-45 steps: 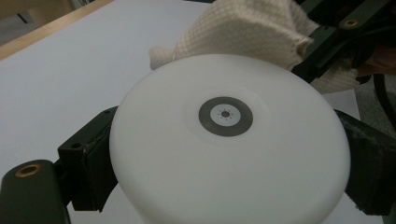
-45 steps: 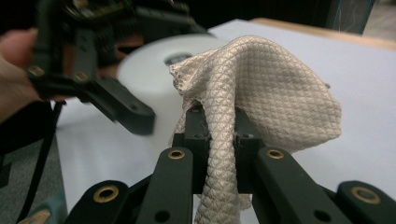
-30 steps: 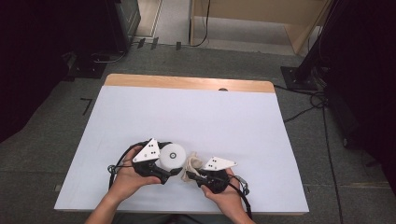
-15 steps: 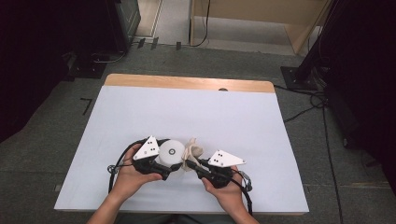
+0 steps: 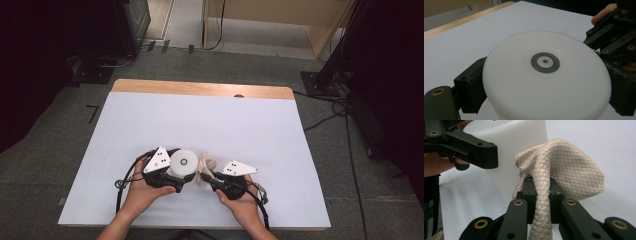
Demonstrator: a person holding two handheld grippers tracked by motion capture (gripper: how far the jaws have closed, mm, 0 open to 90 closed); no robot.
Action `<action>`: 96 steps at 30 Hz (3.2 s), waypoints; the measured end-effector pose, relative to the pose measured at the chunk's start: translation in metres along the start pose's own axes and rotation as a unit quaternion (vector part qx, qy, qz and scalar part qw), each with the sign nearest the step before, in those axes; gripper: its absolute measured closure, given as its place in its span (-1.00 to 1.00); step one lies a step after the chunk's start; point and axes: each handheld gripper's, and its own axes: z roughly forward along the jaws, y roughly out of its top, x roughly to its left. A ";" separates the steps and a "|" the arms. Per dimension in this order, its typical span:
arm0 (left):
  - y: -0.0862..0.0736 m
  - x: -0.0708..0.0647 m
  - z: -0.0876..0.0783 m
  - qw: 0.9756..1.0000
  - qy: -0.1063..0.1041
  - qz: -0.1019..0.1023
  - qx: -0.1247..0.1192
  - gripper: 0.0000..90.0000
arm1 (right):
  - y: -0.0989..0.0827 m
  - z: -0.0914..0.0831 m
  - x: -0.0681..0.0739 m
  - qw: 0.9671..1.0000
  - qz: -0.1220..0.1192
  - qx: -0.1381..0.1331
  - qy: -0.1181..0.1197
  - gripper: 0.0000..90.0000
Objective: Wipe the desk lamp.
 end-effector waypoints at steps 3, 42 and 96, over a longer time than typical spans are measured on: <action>0.001 -0.004 0.000 1.000 0.006 -0.022 -0.001 -0.97 | 0.000 -0.002 -0.002 1.000 0.001 -0.002 -0.002 0.81; 0.003 0.000 -0.004 0.997 -0.051 0.051 0.010 -0.80 | -0.001 -0.008 -0.003 1.000 -0.014 -0.020 0.004 0.81; 0.001 0.002 -0.003 0.998 -0.050 0.031 0.006 -0.81 | 0.006 -0.012 0.013 0.999 -0.017 -0.040 0.002 0.81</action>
